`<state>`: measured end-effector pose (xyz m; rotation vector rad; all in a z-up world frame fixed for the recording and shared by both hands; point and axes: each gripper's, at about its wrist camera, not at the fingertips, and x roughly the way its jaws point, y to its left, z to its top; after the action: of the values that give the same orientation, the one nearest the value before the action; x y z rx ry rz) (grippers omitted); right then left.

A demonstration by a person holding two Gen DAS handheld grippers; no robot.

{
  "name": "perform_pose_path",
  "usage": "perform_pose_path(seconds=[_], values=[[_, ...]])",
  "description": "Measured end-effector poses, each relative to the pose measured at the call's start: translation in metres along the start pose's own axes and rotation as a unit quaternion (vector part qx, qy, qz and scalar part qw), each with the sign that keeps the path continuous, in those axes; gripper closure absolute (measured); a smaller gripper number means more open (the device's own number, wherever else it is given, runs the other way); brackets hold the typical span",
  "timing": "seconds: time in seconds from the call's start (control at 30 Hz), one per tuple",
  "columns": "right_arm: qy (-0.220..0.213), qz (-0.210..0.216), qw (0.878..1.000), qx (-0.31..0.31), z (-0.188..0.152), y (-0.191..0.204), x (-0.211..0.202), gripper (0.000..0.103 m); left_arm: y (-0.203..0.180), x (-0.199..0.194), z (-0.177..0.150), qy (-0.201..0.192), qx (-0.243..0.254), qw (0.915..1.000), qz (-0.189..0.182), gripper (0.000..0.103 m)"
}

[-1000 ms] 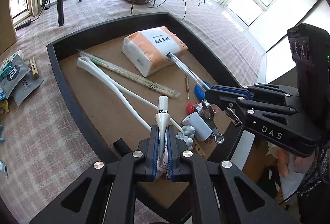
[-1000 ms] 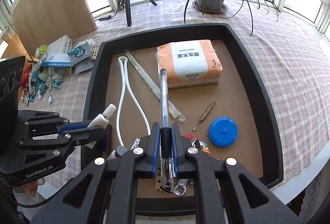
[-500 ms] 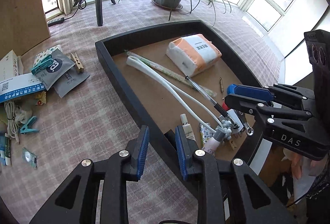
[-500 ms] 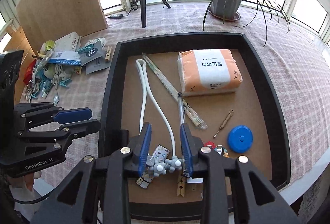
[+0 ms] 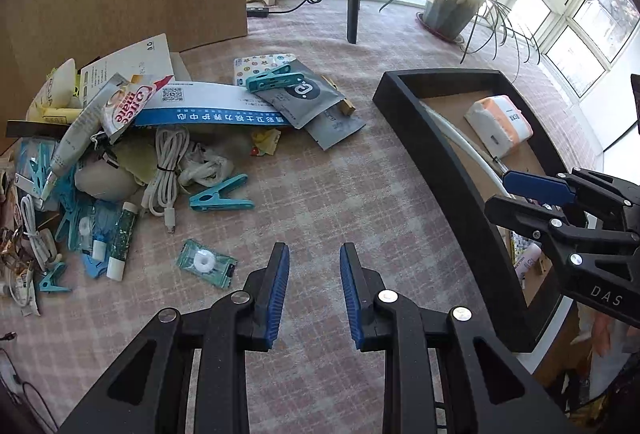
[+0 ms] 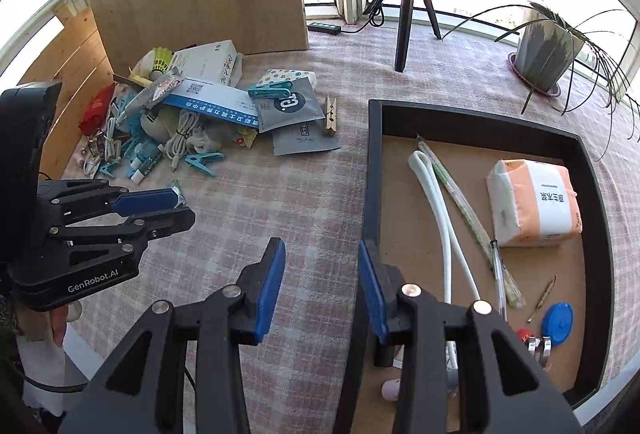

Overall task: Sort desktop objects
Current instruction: 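Return both grippers to the pile, then grasp the green glitter stick with the left gripper while the right grasps the mint packet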

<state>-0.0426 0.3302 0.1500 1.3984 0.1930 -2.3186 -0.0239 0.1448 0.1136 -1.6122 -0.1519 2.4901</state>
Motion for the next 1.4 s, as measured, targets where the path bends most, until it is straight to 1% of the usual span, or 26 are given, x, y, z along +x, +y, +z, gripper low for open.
perform_pose_path(seconds=[0.2,0.37,0.43,0.57,0.73,0.77,0.87,1.0,1.07,1.17,1.23,1.3,1.4], values=[[0.004,0.006,1.000,-0.027,0.016,0.043,0.018,0.066,0.060,-0.005,-0.006,0.000,-0.035,0.9991,0.022,0.079],[0.011,0.017,0.999,-0.046,0.024,0.071,0.032,0.066,0.100,-0.002,-0.012,0.008,-0.058,0.9979,0.030,0.079],[0.016,0.026,0.998,-0.051,0.027,0.080,0.038,0.066,0.113,0.001,-0.013,0.013,-0.068,0.9972,0.027,0.079],[0.039,0.060,0.996,-0.045,0.031,0.090,0.057,0.066,0.136,0.009,-0.015,0.019,-0.090,0.9955,0.023,0.079],[0.064,0.083,0.993,-0.046,0.034,0.103,0.082,0.066,0.143,0.021,-0.015,0.028,-0.087,0.9955,0.024,0.079],[0.067,0.085,0.993,-0.049,0.035,0.106,0.087,0.066,0.143,0.022,-0.013,0.023,-0.082,0.9960,0.028,0.079],[0.075,0.091,0.991,-0.058,0.038,0.117,0.100,0.066,0.142,0.027,-0.005,0.023,-0.069,0.9966,0.038,0.079],[0.088,0.102,0.988,-0.071,0.039,0.132,0.117,0.066,0.143,0.034,0.005,0.029,-0.061,0.9969,0.041,0.079],[0.094,0.101,0.987,-0.083,0.038,0.140,0.124,0.066,0.144,0.039,0.006,0.034,-0.057,0.9967,0.046,0.079],[0.100,0.098,0.985,-0.102,0.037,0.152,0.134,0.066,0.147,0.047,0.005,0.047,-0.060,0.9962,0.042,0.080],[0.104,0.091,0.984,-0.112,0.036,0.158,0.140,0.066,0.147,0.047,0.002,0.042,-0.057,0.9966,0.043,0.082],[0.097,0.088,0.984,-0.122,0.038,0.164,0.142,0.063,0.150,0.046,-0.001,0.039,-0.060,0.9966,0.040,0.088],[0.094,0.074,0.983,-0.139,0.039,0.173,0.144,0.063,0.157,0.042,-0.008,0.038,-0.073,0.9961,0.032,0.088]])
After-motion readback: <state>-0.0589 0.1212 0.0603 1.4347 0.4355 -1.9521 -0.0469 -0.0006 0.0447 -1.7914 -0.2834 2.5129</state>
